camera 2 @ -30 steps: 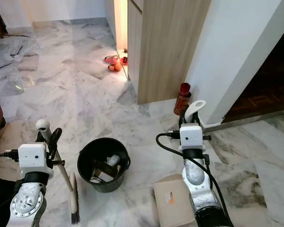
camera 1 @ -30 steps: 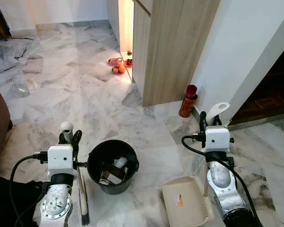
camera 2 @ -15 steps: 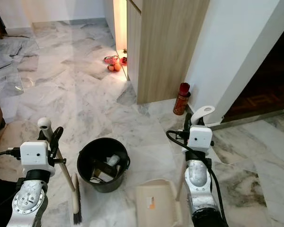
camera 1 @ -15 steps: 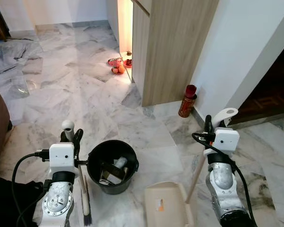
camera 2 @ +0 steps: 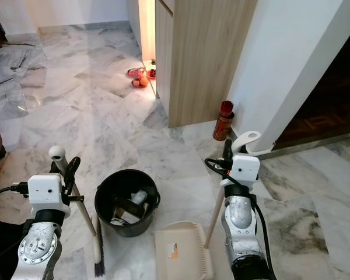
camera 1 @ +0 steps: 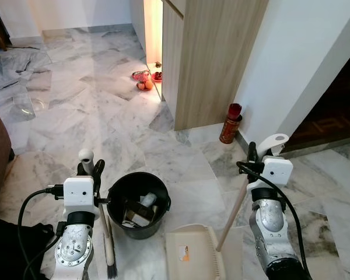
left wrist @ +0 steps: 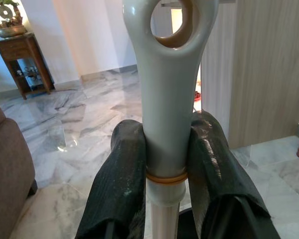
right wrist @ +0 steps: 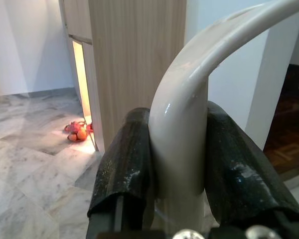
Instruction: Sweep floor
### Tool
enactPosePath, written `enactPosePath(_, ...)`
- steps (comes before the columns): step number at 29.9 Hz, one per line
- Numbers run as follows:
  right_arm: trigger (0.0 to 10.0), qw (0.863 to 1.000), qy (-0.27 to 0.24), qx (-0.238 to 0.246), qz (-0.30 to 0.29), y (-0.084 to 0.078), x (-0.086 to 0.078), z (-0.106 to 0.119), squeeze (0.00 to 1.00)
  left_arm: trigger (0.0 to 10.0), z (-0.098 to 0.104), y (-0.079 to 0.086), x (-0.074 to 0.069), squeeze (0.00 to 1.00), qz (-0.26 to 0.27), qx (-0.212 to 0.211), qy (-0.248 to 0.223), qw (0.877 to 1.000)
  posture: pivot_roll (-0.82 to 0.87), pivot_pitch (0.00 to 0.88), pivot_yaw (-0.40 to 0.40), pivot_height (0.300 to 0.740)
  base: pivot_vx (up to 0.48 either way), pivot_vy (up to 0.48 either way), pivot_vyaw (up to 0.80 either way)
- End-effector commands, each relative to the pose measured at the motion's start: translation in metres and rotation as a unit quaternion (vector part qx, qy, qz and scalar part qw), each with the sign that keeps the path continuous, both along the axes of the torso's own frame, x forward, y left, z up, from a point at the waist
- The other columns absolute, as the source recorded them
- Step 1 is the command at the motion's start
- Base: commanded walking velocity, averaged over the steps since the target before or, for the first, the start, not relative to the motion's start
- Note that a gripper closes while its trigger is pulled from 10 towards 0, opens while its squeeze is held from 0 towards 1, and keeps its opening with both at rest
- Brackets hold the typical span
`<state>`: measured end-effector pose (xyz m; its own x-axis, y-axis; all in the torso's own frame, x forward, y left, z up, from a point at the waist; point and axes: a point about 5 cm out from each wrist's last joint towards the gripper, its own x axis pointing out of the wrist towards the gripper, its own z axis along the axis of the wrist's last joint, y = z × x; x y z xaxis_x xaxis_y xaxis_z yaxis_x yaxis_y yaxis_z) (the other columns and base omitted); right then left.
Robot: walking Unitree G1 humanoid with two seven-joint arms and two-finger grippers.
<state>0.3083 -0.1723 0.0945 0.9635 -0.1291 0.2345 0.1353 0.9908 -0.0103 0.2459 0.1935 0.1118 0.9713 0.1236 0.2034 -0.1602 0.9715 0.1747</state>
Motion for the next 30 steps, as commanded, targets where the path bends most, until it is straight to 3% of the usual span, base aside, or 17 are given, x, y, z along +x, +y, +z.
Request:
enactPosePath(1, 10.0, 1.000, -0.016, 0.007, 0.000, -0.0005, 0.0042, 0.0089, 0.00, 10.0, 0.0078, -0.0018, 0.0026, 0.00, -0.005, 0.007, -0.019, 1.000, 0.03, 0.122, -0.041, 0.740, 0.000, 0.000, 0.00)
enactPosePath(15, 10.0, 1.000, -0.010, 0.013, 0.003, -0.0016, 0.0055, 0.0083, 0.00, 10.0, 0.0078, -0.0039, 0.0017, 0.00, -0.002, 0.005, -0.020, 1.000, 0.03, 0.134, -0.045, 0.740, 0.000, 0.000, 0.00)
enactPosePath(30, 10.0, 1.000, -0.009, 0.017, 0.004, -0.0004, 0.0060, 0.0084, 0.00, 10.0, 0.0099, -0.0041, 0.0040, 0.00, -0.005, 0.004, -0.024, 1.000, 0.02, 0.149, -0.043, 0.740, -0.280, 0.000, 0.00)
